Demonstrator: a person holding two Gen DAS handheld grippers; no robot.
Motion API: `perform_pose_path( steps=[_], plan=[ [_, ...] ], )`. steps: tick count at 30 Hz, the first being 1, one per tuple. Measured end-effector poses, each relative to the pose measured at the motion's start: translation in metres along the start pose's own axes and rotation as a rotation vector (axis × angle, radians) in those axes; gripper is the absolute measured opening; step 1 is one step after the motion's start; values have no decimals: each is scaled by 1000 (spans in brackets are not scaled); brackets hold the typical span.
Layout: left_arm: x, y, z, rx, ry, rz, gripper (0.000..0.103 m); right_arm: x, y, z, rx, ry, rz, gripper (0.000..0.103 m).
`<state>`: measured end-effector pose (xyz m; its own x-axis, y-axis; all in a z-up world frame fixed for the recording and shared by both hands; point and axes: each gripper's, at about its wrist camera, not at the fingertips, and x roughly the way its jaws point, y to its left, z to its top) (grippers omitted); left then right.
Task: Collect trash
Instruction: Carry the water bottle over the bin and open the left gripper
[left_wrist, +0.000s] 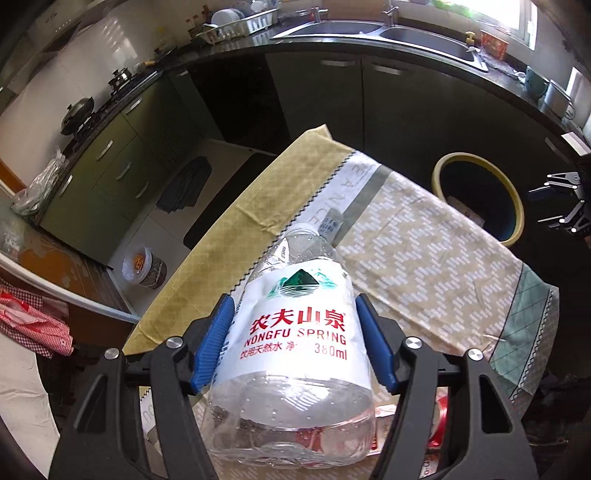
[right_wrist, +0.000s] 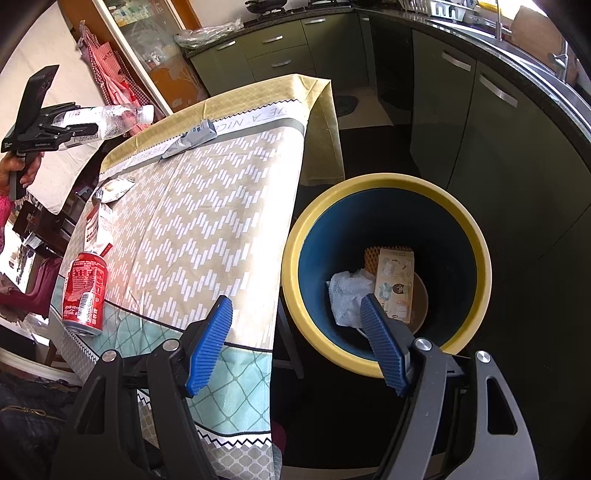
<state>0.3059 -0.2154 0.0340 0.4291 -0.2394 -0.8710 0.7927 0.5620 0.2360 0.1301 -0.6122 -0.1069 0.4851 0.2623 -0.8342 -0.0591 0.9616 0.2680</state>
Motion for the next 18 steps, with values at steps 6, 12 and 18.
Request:
perform_pose_path(
  steps=[6,12,18],
  plan=[
    [-8,-92,51,135,-75,-130,64,-26,-13,-14,19,-39,-20,71],
    [22,-196,102,290,-85,-250,64,-53,-40,-39,75,-68,-42,71],
    [75,-269,137,340,-47,-289,65,-66,-65,-65,135,-68,-65,71]
  ],
)
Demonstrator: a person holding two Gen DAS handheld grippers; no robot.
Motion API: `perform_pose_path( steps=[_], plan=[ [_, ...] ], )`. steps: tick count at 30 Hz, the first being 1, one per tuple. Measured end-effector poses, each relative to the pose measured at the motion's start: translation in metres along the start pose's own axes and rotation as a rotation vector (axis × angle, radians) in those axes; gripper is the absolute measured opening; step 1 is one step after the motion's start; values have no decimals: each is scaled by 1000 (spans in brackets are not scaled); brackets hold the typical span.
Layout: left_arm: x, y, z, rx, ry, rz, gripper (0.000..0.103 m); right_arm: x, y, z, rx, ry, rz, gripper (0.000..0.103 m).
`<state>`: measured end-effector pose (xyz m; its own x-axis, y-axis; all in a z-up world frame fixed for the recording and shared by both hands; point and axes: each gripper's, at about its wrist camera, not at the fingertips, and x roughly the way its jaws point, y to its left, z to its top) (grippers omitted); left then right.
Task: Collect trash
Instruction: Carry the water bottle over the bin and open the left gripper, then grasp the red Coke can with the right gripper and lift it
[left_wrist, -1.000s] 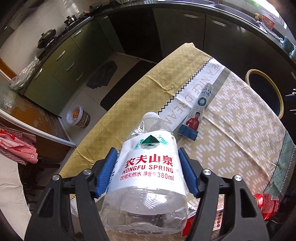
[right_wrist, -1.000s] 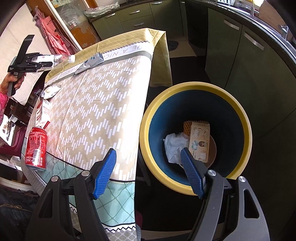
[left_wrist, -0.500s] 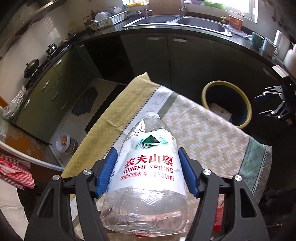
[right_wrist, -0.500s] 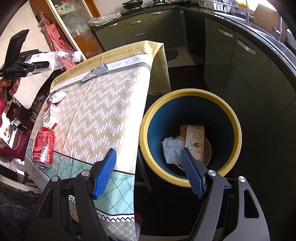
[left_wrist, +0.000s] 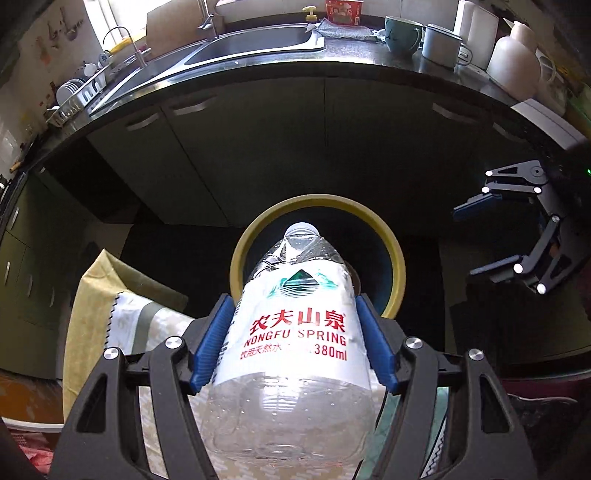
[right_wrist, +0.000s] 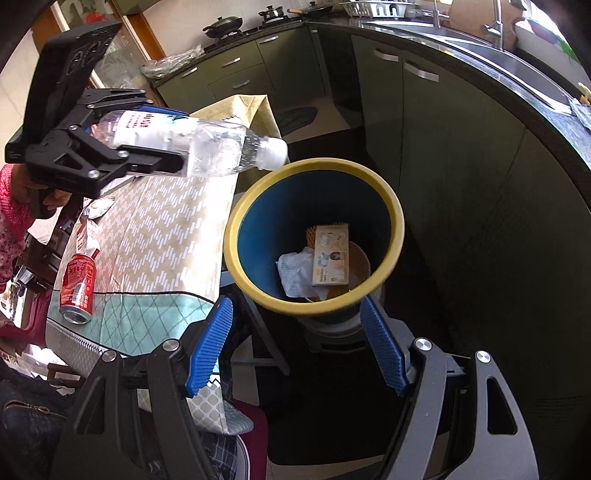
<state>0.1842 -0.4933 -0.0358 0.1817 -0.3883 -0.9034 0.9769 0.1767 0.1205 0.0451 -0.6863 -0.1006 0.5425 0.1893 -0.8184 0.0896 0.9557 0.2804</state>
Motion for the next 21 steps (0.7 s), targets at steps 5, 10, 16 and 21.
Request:
perform_pose_path(
  steps=[5,10,16,21],
  plan=[
    [42,-6,11,-28,37,24,71,-4,-6,-7,10,0,2,71],
    [25,-3,-2,-43,19,35,72,-1,-1,-6,-6,11,7,71],
    [-50,21,-50,-155,-39,80,75,10,25,11,-69,23,36,71],
    [-117,43,-121,-332,-60,170,78,30,74,30,-164,50,85,71]
  ],
)
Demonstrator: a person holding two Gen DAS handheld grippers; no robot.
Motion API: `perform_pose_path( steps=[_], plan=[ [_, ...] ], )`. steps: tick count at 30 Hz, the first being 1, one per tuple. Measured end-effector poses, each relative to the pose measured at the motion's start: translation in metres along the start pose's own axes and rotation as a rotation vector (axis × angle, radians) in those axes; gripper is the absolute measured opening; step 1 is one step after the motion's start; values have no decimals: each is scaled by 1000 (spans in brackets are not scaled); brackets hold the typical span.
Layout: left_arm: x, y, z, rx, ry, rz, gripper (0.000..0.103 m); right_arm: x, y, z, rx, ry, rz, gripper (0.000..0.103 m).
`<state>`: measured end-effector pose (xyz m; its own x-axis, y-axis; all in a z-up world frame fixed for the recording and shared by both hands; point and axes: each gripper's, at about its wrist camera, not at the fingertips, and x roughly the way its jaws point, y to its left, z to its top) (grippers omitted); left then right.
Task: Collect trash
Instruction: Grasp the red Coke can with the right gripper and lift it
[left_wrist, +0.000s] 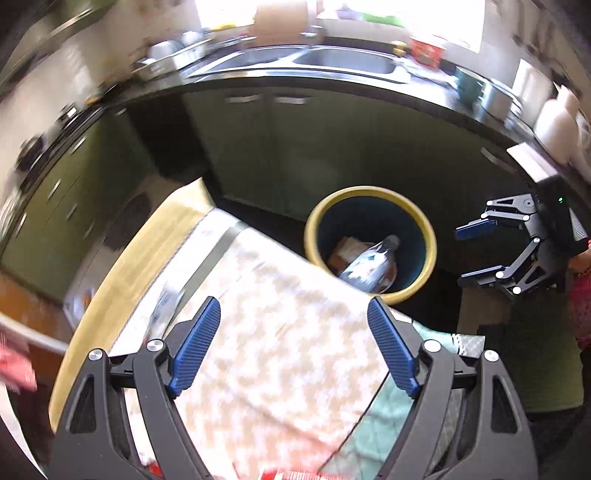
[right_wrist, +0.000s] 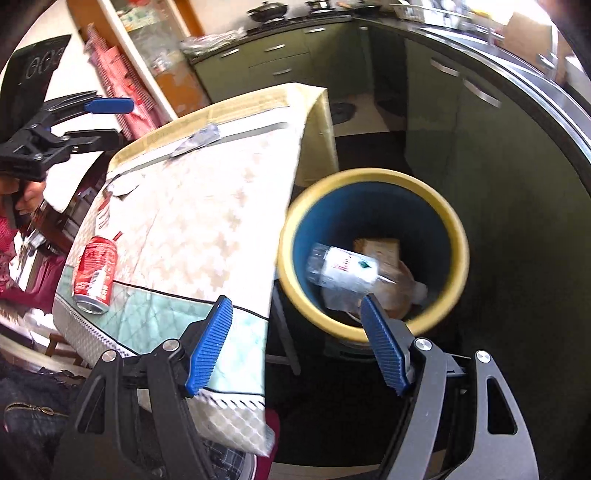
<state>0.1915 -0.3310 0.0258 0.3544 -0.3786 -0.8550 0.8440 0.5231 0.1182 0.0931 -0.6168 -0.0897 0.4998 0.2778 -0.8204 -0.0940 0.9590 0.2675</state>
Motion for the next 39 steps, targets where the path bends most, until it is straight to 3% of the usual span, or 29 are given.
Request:
perform_pose_path(
  steps=[4,8,13,17,26,35,39],
  plan=[
    [-37,46,-56,-146,23,89,78,28,55,20,-52,61,101,71],
    [-67,81,-117,-279,41,133,78,55,130,34,-110,180,212,71],
    [-103,99,-177,-378,18,185,79,78,215,44,-198,337,269,71],
    [-122,102,-216,-447,20,186,80,101,262,46,-244,437,240,76],
    [-141,99,-270,-506,33,190,81,151,294,47,-247,577,158,77],
    [-145,98,-286,-507,29,202,83,189,319,36,-254,653,135,76],
    [-139,99,-290,-514,45,192,83,189,316,30,-245,636,143,72]
  ],
)
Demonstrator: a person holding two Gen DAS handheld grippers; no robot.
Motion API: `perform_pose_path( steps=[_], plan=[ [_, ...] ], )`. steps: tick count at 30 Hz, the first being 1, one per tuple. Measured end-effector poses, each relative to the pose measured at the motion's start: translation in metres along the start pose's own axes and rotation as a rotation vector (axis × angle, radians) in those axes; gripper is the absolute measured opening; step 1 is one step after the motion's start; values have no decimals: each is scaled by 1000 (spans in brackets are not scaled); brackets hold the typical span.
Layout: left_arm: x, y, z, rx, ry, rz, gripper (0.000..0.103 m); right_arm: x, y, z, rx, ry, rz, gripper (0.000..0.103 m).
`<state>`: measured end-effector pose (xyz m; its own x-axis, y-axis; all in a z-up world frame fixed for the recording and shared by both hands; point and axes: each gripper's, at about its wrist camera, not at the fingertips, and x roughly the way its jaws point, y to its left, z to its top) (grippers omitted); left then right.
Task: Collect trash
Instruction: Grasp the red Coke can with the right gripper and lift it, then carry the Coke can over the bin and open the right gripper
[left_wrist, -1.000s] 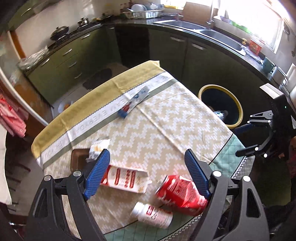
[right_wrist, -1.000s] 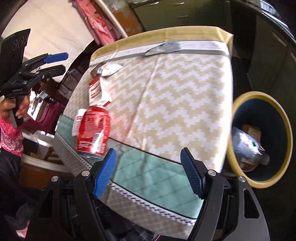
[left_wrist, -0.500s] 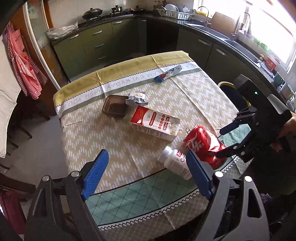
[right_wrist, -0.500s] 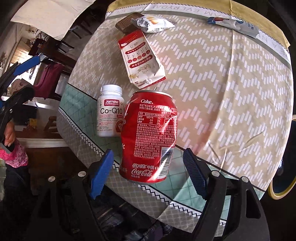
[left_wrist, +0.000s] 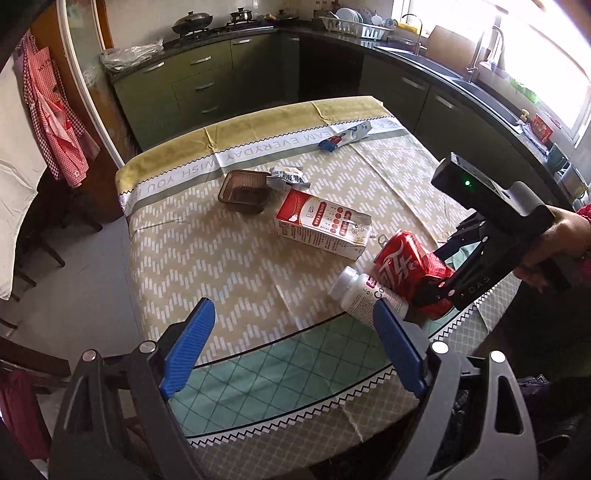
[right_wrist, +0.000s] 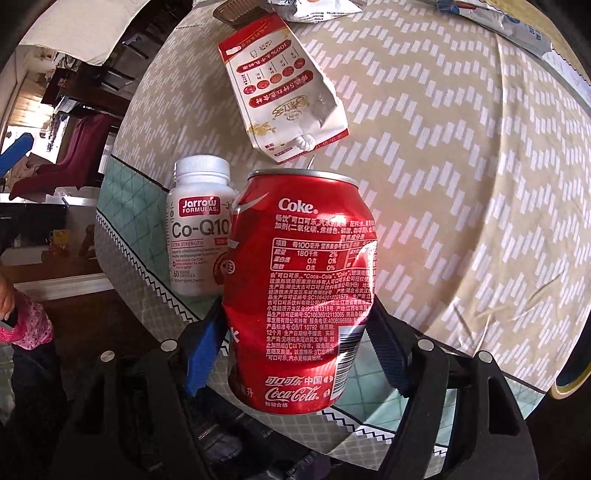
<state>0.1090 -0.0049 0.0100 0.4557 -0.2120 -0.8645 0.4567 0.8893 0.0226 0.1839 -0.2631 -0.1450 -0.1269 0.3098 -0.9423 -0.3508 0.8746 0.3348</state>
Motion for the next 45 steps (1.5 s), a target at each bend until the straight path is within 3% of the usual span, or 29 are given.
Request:
perform_pose_path(
  steps=[5,11,18,22,30,31,33,39,45],
  plan=[
    [8,-5,1,8,24,-4,83,-21,-10,-11,-12,-47,-10,70],
    [19,-20,6,42,39,-16,83,-66,-56,-31,76,-161,-2,69],
    [29,-39,13,80,59,-25,83,-132,-162,-73,309,-339,-52,68],
    [31,-47,16,96,66,-23,83,-156,-235,-98,449,-407,-136,68],
    [35,-58,19,114,91,0,84,-141,-358,-118,661,-391,-255,71],
    [36,-59,20,114,94,2,84,-138,-371,-118,686,-382,-269,81],
    [38,-60,20,117,104,8,84,-134,-389,-122,725,-380,-262,84],
    [53,-65,22,103,159,8,84,-141,-382,-132,698,-450,-150,84],
    [91,-62,23,-106,314,-66,85,-137,-341,-131,591,-461,-99,84]
  ],
)
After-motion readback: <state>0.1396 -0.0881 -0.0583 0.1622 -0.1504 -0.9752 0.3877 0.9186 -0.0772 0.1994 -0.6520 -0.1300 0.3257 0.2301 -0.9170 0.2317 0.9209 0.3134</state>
